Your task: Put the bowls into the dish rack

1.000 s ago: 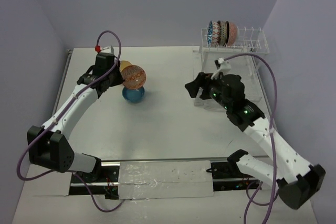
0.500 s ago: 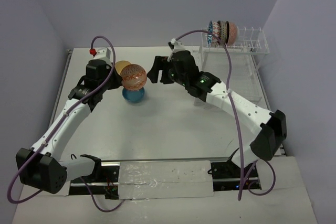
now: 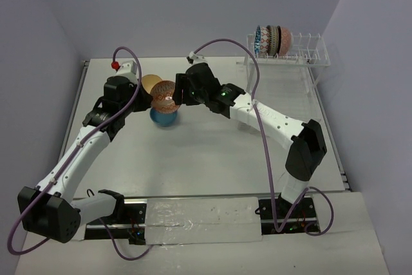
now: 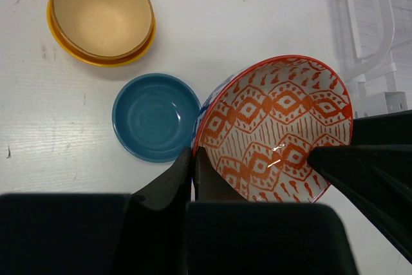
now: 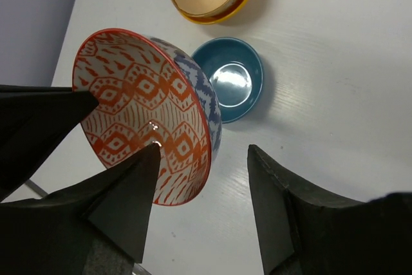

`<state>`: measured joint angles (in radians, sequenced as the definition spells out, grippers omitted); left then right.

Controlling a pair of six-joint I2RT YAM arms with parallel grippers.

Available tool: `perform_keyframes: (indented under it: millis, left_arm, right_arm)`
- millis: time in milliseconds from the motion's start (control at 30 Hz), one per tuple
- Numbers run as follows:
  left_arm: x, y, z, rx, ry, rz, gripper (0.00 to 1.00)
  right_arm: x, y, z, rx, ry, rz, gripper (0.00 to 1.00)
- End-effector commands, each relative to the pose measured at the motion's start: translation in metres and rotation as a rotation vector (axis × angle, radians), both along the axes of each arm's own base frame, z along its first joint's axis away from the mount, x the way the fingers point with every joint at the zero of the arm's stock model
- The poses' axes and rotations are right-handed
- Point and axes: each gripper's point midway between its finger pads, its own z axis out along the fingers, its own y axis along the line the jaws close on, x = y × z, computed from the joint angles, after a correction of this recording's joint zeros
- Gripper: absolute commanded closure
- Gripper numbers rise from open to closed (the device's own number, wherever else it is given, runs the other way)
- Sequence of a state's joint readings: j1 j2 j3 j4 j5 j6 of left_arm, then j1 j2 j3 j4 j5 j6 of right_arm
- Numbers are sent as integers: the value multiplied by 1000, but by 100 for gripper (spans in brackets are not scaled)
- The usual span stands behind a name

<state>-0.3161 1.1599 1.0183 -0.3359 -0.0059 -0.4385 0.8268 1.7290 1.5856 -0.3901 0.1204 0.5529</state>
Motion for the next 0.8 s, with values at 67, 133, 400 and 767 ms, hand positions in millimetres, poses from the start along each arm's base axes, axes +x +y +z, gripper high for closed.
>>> perform_keyframes:
  millis: [67,133,400,767]
  left_arm:
    - [5,-16,41,-73,-136,-63,100]
    - [4,-17,41,-75,-137,-65,100]
    - [3,-18,40,-65,-139,-74,100]
    - [0,-22,36,-52,-129,-100,93]
  right_arm:
    - [11,3,21,12,-48,-41,40]
    - [12,3,21,11,-54,-47,46]
    - [15,0,20,-1,-57,-70,68]
    - [18,-13,22,-48,-83,-111,100]
